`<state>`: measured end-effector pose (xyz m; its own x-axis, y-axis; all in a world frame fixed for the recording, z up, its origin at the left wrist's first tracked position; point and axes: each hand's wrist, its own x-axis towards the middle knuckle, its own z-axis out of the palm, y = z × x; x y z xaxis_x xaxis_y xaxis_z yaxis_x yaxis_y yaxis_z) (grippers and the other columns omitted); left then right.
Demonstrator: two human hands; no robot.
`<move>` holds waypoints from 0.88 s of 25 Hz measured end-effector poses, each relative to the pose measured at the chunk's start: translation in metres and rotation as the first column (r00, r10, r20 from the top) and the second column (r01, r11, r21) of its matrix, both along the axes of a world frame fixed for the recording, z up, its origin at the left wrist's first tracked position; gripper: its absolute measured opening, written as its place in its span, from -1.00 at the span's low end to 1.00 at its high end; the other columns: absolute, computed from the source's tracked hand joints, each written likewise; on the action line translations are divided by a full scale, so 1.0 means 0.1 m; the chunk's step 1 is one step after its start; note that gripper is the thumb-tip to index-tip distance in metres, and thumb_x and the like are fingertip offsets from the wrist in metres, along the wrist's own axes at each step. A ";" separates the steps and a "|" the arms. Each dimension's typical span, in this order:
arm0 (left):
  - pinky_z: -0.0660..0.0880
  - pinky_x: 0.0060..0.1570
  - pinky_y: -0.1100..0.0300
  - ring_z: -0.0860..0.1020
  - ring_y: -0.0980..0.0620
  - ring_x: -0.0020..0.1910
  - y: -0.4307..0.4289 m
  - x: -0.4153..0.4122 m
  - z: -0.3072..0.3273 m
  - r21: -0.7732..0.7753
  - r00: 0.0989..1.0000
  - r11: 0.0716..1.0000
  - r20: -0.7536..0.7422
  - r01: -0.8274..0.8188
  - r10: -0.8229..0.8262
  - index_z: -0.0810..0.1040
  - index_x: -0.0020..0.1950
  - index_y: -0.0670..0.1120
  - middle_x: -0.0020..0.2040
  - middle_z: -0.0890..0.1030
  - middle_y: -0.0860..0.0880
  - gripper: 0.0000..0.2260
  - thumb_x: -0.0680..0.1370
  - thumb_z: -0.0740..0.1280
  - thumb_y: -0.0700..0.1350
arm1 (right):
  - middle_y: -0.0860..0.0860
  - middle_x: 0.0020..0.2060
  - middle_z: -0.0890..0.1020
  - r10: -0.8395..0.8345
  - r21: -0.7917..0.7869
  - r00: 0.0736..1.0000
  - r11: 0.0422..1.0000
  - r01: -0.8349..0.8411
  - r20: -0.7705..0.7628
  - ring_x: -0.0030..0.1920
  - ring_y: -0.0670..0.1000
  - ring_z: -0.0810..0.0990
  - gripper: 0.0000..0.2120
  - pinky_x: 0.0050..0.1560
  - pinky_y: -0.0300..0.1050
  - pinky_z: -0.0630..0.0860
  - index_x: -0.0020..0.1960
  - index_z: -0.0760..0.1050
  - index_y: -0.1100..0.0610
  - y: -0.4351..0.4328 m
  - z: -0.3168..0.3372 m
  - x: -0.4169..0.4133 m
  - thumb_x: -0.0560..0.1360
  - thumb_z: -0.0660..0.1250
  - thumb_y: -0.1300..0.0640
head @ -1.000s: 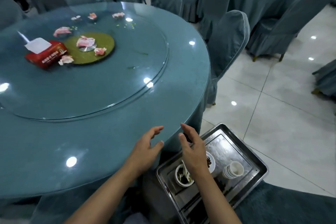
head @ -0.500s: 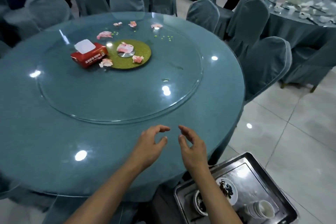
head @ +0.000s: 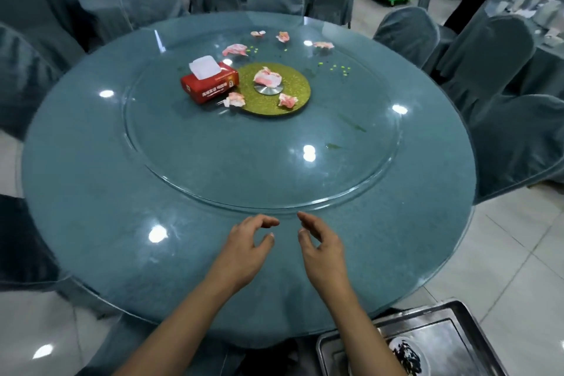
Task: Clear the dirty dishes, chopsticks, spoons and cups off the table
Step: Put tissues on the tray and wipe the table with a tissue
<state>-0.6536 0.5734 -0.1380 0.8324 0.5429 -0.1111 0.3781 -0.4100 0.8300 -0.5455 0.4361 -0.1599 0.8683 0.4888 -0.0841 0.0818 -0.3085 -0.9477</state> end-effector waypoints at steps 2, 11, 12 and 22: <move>0.31 0.30 0.28 0.45 0.22 0.27 0.09 -0.01 -0.02 -0.002 1.000 1.000 -0.003 -0.025 0.025 0.59 0.24 0.13 0.21 0.59 0.22 -0.77 0.62 0.33 -0.12 | -0.21 0.14 0.66 0.009 -0.005 1.000 1.000 -0.009 -0.008 0.19 -0.22 0.59 -0.70 0.25 -0.28 0.49 0.25 0.59 -0.08 0.11 -0.03 0.04 0.60 0.34 0.21; 0.35 0.35 0.22 0.45 0.19 0.27 0.53 0.26 -0.08 0.038 0.985 0.985 -0.048 -0.165 0.167 0.59 0.21 0.16 0.19 0.60 0.23 -0.76 0.60 0.35 -0.12 | -0.21 0.11 0.67 0.113 -0.039 0.993 0.993 -0.115 -0.039 0.16 -0.21 0.61 -0.66 0.25 -0.24 0.51 0.14 0.57 -0.19 0.69 -0.23 0.55 0.57 0.36 0.25; 0.36 0.37 0.16 0.47 0.18 0.28 0.57 0.32 -0.11 0.035 0.982 0.983 -0.049 -0.178 0.180 0.59 0.19 0.18 0.18 0.60 0.24 -0.77 0.60 0.34 -0.10 | -0.21 0.12 0.66 0.126 -0.049 0.990 0.990 -0.129 -0.057 0.16 -0.22 0.61 -0.66 0.25 -0.23 0.51 0.15 0.57 -0.18 0.73 -0.25 0.63 0.57 0.36 0.24; 0.43 0.30 0.13 0.46 0.22 0.26 0.79 0.99 -0.27 0.038 0.972 0.977 -0.099 -0.211 0.214 0.58 0.20 0.20 0.19 0.59 0.24 -0.73 0.59 0.36 -0.13 | -0.18 0.14 0.66 0.146 -0.114 0.982 0.981 -0.159 -0.119 0.20 -0.19 0.59 -0.70 0.33 -0.11 0.49 0.17 0.58 -0.16 1.00 -0.47 1.50 0.58 0.35 0.21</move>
